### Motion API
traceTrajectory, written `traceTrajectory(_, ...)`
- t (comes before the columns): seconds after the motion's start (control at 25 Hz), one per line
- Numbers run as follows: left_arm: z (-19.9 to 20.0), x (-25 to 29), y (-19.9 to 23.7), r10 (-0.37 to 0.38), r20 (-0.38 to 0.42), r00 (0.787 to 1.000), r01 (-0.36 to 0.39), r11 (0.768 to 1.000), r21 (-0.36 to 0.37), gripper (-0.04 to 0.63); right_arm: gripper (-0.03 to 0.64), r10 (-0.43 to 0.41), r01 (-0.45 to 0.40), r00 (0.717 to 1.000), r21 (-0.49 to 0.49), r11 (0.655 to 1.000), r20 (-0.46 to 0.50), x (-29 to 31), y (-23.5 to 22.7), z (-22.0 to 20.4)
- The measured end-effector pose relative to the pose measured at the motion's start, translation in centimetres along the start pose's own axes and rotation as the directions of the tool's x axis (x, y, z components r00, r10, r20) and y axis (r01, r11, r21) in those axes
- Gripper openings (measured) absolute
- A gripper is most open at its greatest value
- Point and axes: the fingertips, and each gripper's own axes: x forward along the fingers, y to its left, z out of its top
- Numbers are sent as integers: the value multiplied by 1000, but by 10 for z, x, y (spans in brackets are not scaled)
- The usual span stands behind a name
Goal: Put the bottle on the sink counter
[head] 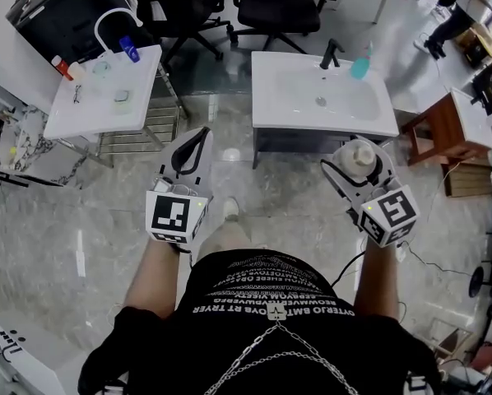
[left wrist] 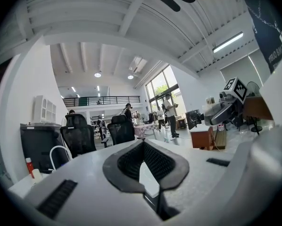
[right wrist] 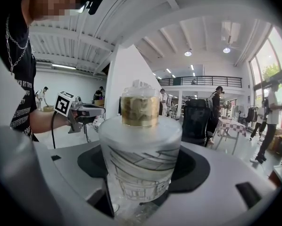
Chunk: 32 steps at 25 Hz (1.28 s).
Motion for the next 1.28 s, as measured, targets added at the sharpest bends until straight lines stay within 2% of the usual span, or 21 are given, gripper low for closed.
traceTrajectory(0.32, -2, 66, 45, -38, 6, 999, 38, 999, 3, 5, 334, -10, 10, 1000, 17, 1000, -5, 64, -38, 16)
traceTrajectory(0.72, -11, 163, 106, -116, 0, 993, 116, 993, 11, 5, 334, -64, 65, 998, 50, 997, -22, 161, -92, 25)
traceTrajectory(1.04, -17, 218, 160, -163, 14, 987, 163, 986, 20, 5, 334, -126, 131, 990, 77, 988, -62, 236, -125, -9)
traceTrajectory(1.28, -34, 248, 172, -204, -2, 979, 204, 979, 19, 5, 334, -137, 144, 988, 102, 984, -73, 282, -130, -47)
